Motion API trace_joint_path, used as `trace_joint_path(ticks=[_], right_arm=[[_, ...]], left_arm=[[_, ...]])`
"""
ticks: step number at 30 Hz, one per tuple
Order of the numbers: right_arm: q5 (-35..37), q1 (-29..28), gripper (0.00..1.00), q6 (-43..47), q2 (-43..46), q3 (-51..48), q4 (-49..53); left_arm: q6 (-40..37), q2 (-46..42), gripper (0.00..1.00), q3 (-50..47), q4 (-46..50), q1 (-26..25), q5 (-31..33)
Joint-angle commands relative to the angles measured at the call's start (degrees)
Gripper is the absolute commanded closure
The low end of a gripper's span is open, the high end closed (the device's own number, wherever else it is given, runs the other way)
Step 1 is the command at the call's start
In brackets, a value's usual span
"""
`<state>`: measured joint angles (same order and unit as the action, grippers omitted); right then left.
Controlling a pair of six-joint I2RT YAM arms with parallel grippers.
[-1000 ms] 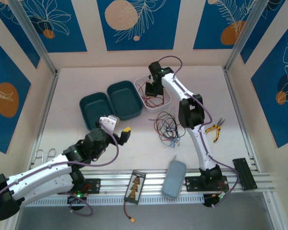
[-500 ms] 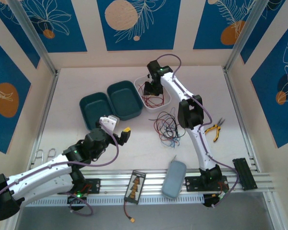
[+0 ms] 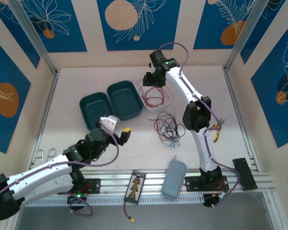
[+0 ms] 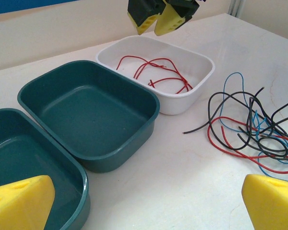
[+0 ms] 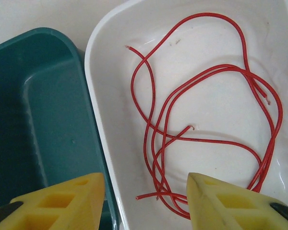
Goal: Untangle the cables
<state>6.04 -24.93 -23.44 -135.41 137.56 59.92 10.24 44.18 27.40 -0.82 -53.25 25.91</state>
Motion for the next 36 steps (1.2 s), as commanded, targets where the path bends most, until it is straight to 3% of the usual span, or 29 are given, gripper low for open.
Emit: trace_joint_path(ticks=[1,4,12,24,29,36], right_arm=[[0.1,-0.9,0.58,0.0,2.0,-1.8,1.3],[-0.1,-1.6,0.65,-0.2,3.1,-4.3,0.5],[0.4,-3.5,0.69,-2.0,9.5,-15.9,-3.4],[6.7,-3.7,0.64,-9.6,36.5,-51.2,-12.9],[9.6,-3.7,0.61,-12.9,47.3,-62.4,-12.2],[14.1,-5.5,0.56,-15.8,58.7,-71.8,-9.1]], left_arm=[[0.7,0.4,0.00,0.0,-0.8,0.5,-1.0],[0.7,0.6,0.00,0.2,-0.9,0.5,-1.1],[0.7,1.3,0.00,0.3,-1.0,0.5,-0.8],[4.5,3.4,0.00,1.4,-0.3,0.7,0.7],[5.7,10.0,0.00,5.2,1.0,0.7,-0.1],[12.8,26.0,0.00,14.3,4.6,0.7,-2.9]])
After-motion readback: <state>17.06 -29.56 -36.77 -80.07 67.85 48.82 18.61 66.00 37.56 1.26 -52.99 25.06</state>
